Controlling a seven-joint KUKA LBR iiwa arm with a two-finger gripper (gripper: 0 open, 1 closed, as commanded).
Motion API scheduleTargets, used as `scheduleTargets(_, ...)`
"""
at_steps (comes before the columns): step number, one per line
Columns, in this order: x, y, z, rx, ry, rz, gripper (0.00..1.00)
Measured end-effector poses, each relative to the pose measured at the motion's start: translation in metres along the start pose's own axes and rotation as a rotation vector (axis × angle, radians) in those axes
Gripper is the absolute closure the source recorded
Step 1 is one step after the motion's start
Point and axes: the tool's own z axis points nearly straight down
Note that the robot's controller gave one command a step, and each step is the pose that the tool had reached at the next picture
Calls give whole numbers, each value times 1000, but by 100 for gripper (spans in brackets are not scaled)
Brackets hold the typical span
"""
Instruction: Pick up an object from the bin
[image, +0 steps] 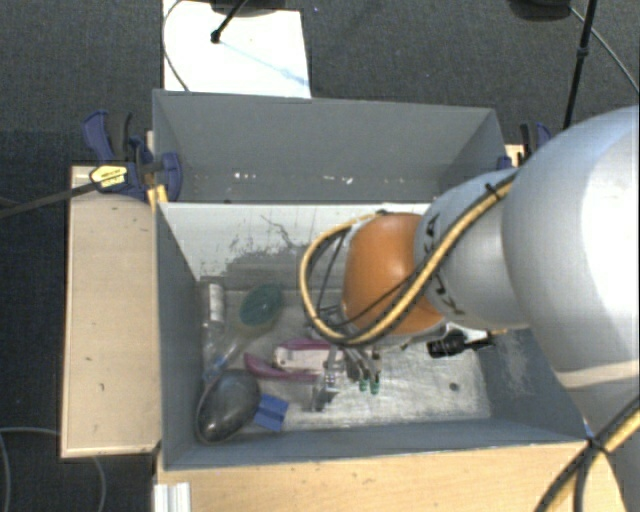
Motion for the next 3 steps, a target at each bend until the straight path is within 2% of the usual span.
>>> scheduleTargets(1, -2, 0, -2, -1, -4, 2, 100)
scheduleTargets(2, -3, 0, -20, 0, -1, 4, 100)
scheduleTargets(3, -5, 1, -82, 0, 0, 1, 100)
